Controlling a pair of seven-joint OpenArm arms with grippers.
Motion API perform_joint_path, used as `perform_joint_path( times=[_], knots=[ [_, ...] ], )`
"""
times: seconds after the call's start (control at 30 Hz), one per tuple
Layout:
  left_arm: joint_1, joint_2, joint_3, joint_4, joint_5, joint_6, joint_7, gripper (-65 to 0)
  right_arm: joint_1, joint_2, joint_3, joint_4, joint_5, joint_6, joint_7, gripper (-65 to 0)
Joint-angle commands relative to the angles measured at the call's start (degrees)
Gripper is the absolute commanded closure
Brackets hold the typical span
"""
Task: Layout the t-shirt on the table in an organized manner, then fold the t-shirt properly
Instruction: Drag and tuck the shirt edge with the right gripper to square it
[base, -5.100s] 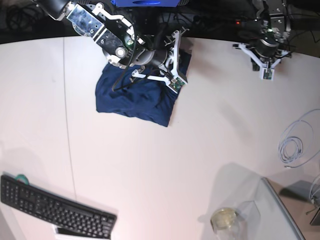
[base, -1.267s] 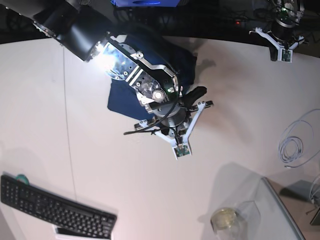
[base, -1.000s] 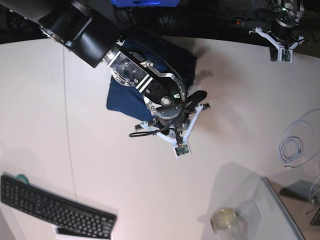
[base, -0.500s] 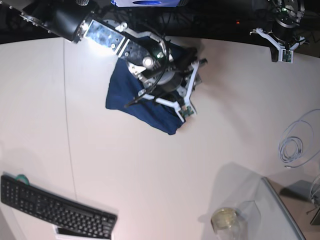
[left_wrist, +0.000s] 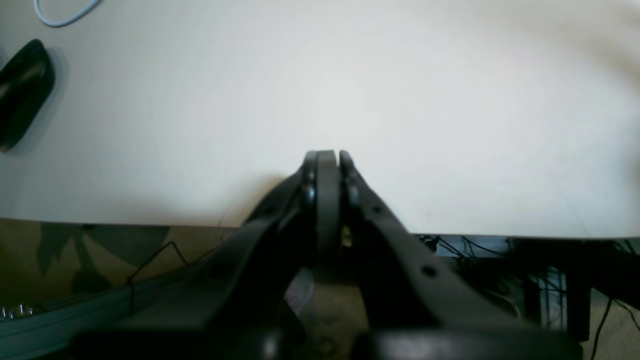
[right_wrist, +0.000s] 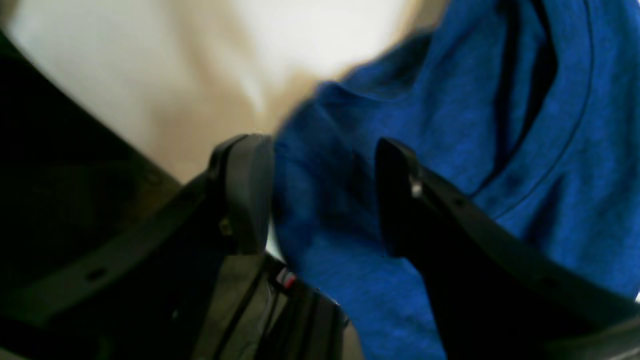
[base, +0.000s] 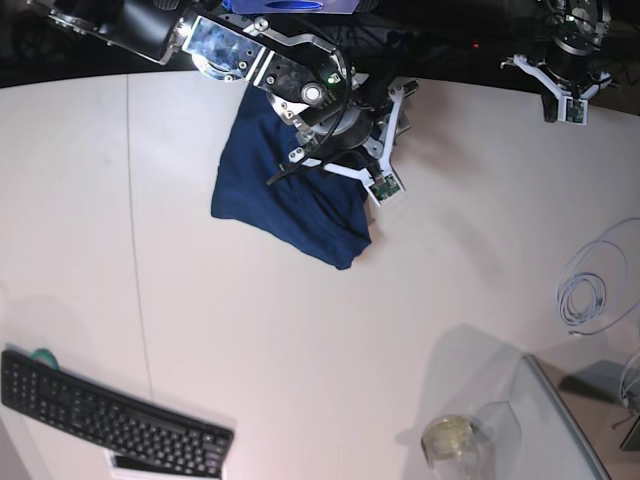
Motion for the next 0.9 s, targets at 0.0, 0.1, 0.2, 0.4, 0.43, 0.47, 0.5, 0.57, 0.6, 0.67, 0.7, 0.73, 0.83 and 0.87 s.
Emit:
perform_joint_path(
  times=[0.0,0.1,0.2,0.4,0.43,0.47,0.5,0.57,0.6,0.67,0.7,0.73,0.83,0.87],
  knots=[
    [0.64,-0.67,-0.29,0.68,-0.34,0.34,-1.21,0.0,0.62,-1.23,0.11,-0.06,-0.26,0.02,1.3,-29.4],
    [0.64,-0.58,-0.29,0.68,-0.34,0.34,-1.21,0.0,0.71,-1.4,0.02,-1.73,-0.17,0.2,3.41,-28.2],
    [0.55,-0.58,-0.29,0.68,-0.34,0.34,-1.21,0.0,0.54,-1.4,0.02,-1.91,-0.17,3.54,3.94,-14.6],
    [0.38,-0.58,-0.2,0.59,-0.34,0.34,-1.21,0.0,0.54,-1.58,0.11,-2.08,-0.08,7.32,3.94,-0.3],
    [0.38,-0.58,-0.2,0.59,-0.34,0.34,-1.21,0.0,0.54,-1.58,0.11,-2.08,-0.08,7.32,3.94,-0.2],
    [0.29,-0.58,-0.2,0.59,-0.34,0.34,-1.21,0.0,0.54,-1.58,0.11,-2.08,-0.08,7.4,3.94,-0.2],
    [0.29,-0.58,-0.11,0.59,-0.34,0.34,-1.21,0.0,0.45,-1.58,0.11,-2.08,-0.08,7.49,3.94,-0.2],
    [0.29,-0.58,-0.02,0.59,-0.34,0.34,-1.21,0.0,0.45,-1.67,0.02,-2.08,-0.08,8.11,3.94,-0.2],
    [0.29,-0.58,-0.02,0.68,-0.34,0.34,-1.21,0.0,0.45,-1.67,0.02,-2.08,-0.08,9.25,3.94,-0.2],
    [0.2,-0.58,0.07,1.12,-0.34,0.34,-1.21,0.0,0.27,-1.75,0.02,-2.08,-0.08,12.77,3.94,-0.5],
    [0.2,-0.58,0.07,1.38,-0.34,0.34,-1.21,0.0,0.18,-2.02,0.02,-2.08,-0.08,13.91,3.94,-0.6],
    [0.2,-0.58,0.07,1.73,-0.34,0.34,-1.21,0.0,0.18,-2.46,0.02,-2.17,-0.08,14.79,3.94,-0.6],
    [-0.94,0.04,0.07,2.88,-0.34,0.34,-1.13,0.0,0.18,-3.07,0.02,-3.84,-0.08,16.02,3.94,-0.8],
    [-1.03,0.65,0.07,3.14,-0.34,0.34,-1.13,0.0,0.27,-3.77,0.02,-4.63,0.01,16.72,3.94,-0.8]
  ],
)
